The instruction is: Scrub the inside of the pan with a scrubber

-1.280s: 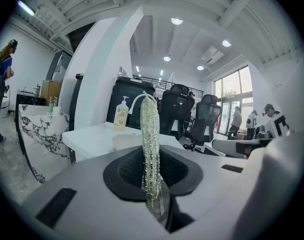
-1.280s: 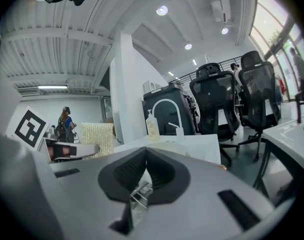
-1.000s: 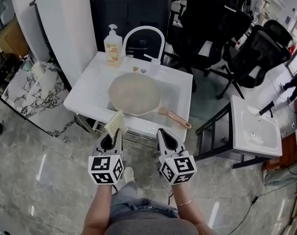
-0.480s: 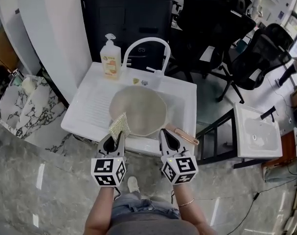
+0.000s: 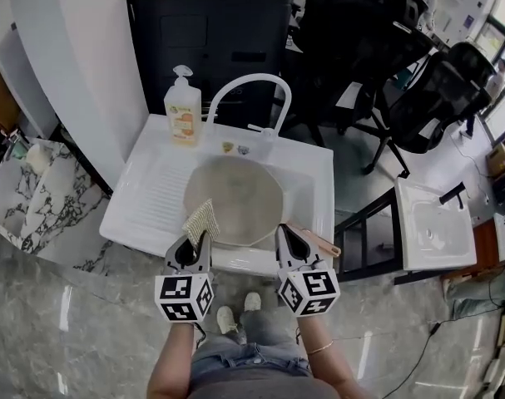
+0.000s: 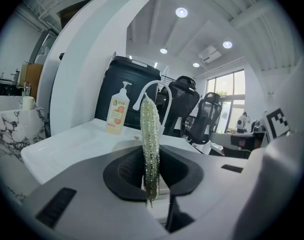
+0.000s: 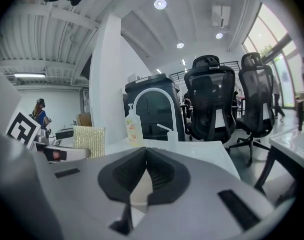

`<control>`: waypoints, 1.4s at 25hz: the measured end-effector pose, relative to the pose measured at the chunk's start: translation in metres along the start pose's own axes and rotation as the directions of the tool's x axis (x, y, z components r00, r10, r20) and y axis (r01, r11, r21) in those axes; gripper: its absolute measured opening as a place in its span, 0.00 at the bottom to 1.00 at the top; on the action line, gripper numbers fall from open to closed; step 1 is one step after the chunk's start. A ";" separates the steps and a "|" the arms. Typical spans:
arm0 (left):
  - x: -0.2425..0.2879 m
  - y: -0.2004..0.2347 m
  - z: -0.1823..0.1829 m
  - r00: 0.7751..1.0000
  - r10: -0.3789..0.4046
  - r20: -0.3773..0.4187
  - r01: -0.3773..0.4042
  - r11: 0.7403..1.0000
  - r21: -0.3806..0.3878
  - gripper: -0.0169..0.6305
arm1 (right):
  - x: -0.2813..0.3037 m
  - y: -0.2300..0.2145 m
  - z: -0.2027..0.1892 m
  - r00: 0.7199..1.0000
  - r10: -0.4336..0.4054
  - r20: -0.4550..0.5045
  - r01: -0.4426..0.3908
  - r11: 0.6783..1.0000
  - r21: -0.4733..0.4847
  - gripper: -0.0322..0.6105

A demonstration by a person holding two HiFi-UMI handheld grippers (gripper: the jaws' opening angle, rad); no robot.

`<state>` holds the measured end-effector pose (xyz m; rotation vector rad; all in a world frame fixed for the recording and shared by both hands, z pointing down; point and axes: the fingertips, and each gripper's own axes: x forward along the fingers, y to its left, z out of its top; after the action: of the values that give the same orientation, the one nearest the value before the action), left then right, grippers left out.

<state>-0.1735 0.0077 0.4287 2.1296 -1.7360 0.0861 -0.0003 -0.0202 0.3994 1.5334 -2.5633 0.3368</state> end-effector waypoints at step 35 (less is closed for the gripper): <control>0.189 -0.102 -0.096 0.716 -0.378 -0.587 0.520 0.850 0.086 0.13 | 0.071 -0.154 -0.011 0.979 -0.191 -0.068 0.197 0.974 0.113 0.07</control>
<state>-0.0137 -0.1194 0.5450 2.3281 -0.8705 0.7409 0.1025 -0.1480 0.4447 1.7714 -2.3640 0.5089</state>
